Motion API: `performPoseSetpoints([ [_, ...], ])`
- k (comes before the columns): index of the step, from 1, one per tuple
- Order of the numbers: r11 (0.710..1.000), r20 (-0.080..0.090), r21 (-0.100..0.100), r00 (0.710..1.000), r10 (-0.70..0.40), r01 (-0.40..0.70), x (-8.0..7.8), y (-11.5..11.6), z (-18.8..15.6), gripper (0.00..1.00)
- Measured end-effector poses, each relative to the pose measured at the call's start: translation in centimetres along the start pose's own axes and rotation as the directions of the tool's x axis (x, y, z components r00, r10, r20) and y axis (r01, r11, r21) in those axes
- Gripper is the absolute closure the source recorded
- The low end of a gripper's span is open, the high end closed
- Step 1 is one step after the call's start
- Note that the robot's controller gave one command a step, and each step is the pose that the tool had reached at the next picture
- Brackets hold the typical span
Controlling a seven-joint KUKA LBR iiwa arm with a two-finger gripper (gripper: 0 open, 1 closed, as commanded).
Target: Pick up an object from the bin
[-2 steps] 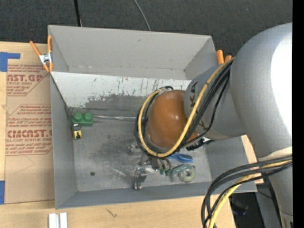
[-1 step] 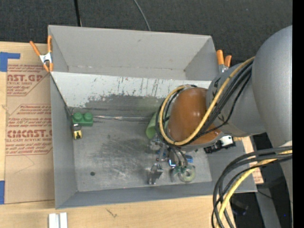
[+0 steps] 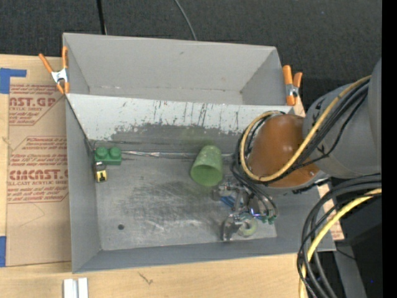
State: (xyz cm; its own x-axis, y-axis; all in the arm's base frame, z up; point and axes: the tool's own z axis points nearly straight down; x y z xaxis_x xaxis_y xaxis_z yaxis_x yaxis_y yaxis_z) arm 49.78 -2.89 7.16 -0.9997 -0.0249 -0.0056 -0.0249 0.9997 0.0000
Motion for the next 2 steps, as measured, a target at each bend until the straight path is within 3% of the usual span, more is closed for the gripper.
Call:
performPoseSetpoints([
  [1, 1.0, -0.001, 0.001, 1.0, -0.004, 0.004, -0.4, -6.5, 0.1, 0.0],
  [2, 0.999, -0.002, 0.001, 0.999, 0.039, -0.039, -2.1, -10.8, -0.1, 0.0],
])
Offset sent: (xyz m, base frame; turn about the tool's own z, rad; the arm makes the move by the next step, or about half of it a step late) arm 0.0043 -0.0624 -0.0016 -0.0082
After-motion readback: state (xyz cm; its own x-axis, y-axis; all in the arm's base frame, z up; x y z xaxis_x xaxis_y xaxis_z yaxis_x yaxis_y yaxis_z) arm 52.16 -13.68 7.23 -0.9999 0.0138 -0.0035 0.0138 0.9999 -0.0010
